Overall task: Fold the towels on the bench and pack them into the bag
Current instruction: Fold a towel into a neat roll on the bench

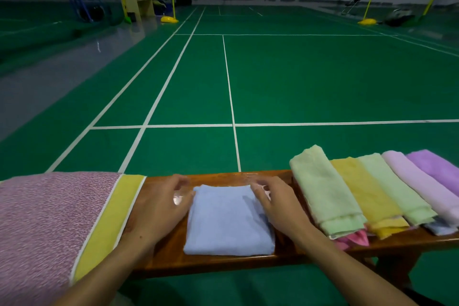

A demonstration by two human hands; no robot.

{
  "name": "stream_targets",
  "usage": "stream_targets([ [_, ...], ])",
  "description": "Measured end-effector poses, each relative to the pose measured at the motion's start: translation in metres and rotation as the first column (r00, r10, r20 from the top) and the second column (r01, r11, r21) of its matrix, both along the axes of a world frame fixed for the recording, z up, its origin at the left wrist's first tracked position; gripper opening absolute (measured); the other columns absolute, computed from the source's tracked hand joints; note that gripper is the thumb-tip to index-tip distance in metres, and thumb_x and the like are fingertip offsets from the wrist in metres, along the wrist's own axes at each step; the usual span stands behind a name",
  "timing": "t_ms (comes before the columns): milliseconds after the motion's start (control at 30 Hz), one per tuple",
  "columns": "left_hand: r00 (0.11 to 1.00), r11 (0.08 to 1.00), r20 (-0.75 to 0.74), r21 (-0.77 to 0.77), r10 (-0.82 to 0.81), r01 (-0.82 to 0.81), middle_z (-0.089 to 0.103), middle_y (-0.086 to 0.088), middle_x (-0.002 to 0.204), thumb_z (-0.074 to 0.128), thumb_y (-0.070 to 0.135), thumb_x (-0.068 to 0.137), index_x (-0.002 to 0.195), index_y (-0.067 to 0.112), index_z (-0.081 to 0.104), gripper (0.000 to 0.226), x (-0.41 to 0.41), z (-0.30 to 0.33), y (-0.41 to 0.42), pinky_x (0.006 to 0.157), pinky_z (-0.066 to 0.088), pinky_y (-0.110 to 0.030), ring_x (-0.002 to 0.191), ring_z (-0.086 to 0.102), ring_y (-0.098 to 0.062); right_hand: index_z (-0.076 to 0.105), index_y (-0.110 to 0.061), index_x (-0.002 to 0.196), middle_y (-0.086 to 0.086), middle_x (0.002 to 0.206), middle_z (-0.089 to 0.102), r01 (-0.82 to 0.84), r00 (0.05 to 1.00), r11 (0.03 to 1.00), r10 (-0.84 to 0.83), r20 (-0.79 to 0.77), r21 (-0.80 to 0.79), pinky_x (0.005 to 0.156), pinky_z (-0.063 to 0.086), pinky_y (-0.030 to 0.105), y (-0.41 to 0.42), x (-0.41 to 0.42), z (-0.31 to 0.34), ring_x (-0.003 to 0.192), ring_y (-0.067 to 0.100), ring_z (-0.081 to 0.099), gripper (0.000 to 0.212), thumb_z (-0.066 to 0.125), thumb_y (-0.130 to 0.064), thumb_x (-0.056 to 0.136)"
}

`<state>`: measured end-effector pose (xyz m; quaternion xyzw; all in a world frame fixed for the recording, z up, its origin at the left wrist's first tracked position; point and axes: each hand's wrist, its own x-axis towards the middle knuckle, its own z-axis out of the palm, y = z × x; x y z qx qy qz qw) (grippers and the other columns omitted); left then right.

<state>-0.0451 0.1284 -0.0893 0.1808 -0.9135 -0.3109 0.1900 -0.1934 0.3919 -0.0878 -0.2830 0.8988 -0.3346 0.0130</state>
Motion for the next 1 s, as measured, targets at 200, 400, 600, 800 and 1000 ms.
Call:
stream_targets([
  [200, 0.867, 0.826, 0.357, -0.322, -0.347, 0.463, 0.008, 0.021, 0.172, 0.037, 0.071, 0.104, 0.161, 0.046, 0.031, 0.063, 0.002, -0.018, 0.037, 0.126, 0.004, -0.027, 0.161, 0.000, -0.005, 0.041, -0.021, 0.157, 0.003, 0.160, 0.039, -0.210, 0.971, 0.929, 0.233, -0.041, 0.305, 0.122, 0.030, 0.037, -0.010, 0.032, -0.015, 0.147, 0.022, 0.033, 0.058, 0.042, -0.052, 0.108],
  [400, 0.808, 0.792, 0.550, -0.387, -0.213, 0.472, -0.026, 0.010, 0.171, 0.011, 0.079, 0.101, 0.166, 0.042, -0.010, 0.077, 0.004, -0.027, 0.026, 0.130, -0.010, -0.040, 0.158, -0.026, -0.012, 0.035, -0.018, 0.162, 0.009, 0.173, 0.021, -0.268, 0.890, 0.815, 0.414, -0.193, 0.513, 0.127, 0.006, 0.043, -0.005, 0.027, -0.023, 0.162, 0.032, 0.009, 0.070, 0.027, -0.062, 0.108],
  [600, 0.822, 0.816, 0.550, -0.402, -0.148, 0.416, -0.025, 0.006, 0.171, 0.012, 0.084, 0.098, 0.168, 0.036, -0.007, 0.087, 0.012, -0.028, 0.013, 0.128, -0.008, -0.041, 0.160, -0.023, -0.017, 0.007, -0.021, 0.169, 0.002, 0.176, -0.009, -0.330, 0.912, 0.759, 0.410, -0.019, 0.561, 0.129, -0.001, 0.044, 0.007, 0.016, -0.021, 0.161, 0.024, -0.017, 0.076, 0.021, -0.065, 0.108],
  [800, 0.902, 0.886, 0.297, -0.249, -0.313, 0.390, 0.050, 0.027, 0.151, 0.051, 0.078, 0.091, 0.141, 0.048, 0.055, 0.059, 0.032, -0.010, 0.002, 0.115, 0.042, -0.030, 0.140, 0.045, -0.001, 0.051, -0.032, 0.145, -0.009, 0.161, 0.040, -0.401, 0.891, 0.864, 0.445, -0.090, 0.303, 0.120, 0.037, 0.036, 0.019, 0.021, -0.009, 0.147, 0.010, 0.036, 0.053, 0.048, -0.063, 0.102],
  [1000, 0.852, 0.876, 0.384, -0.181, -0.355, 0.447, 0.040, 0.037, 0.153, 0.061, 0.088, 0.077, 0.136, 0.054, 0.049, 0.069, 0.042, -0.008, 0.001, 0.116, 0.034, -0.025, 0.140, 0.036, 0.008, 0.048, -0.037, 0.133, -0.014, 0.156, 0.041, -0.494, 0.838, 0.798, 0.543, -0.053, 0.346, 0.117, 0.039, 0.029, 0.020, 0.028, -0.015, 0.141, 0.006, 0.037, 0.059, 0.059, -0.073, 0.088],
])
